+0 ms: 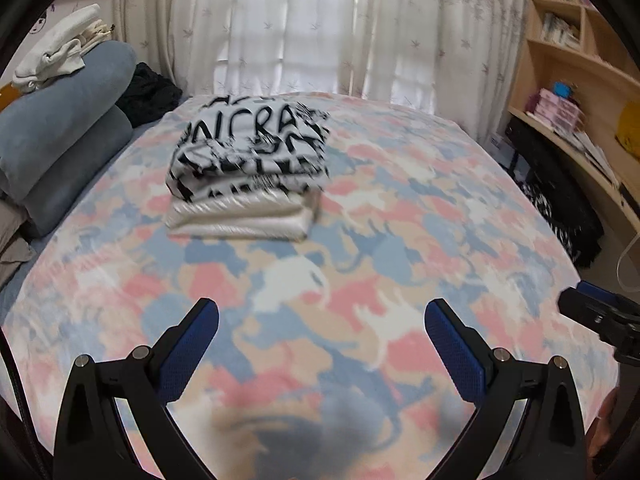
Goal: Fold large clothes
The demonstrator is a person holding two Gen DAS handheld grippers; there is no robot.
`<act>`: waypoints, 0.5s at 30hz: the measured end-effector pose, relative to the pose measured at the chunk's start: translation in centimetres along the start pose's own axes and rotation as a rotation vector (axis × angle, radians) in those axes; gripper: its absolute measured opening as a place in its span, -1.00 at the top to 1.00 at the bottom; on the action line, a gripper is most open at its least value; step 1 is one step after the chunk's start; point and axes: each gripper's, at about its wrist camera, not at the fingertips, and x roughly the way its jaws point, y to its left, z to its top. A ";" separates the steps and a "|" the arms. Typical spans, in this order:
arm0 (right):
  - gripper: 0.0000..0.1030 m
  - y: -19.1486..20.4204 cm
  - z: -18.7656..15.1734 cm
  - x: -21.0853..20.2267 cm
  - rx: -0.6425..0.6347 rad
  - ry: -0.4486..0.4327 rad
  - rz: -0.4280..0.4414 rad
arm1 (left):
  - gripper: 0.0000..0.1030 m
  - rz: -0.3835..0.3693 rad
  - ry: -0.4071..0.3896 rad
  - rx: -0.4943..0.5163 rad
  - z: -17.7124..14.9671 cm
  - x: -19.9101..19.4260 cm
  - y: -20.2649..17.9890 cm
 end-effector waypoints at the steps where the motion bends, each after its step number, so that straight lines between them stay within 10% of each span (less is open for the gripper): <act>1: -0.95 -0.4 -1.2 0.2 0.013 0.003 0.000 | -0.98 0.000 -0.006 0.010 -0.8 0.0 -0.5; 15: -0.96 -0.4 -9.9 -0.4 0.062 -0.008 -0.017 | -0.98 0.101 0.018 0.084 -8.4 -2.4 -4.7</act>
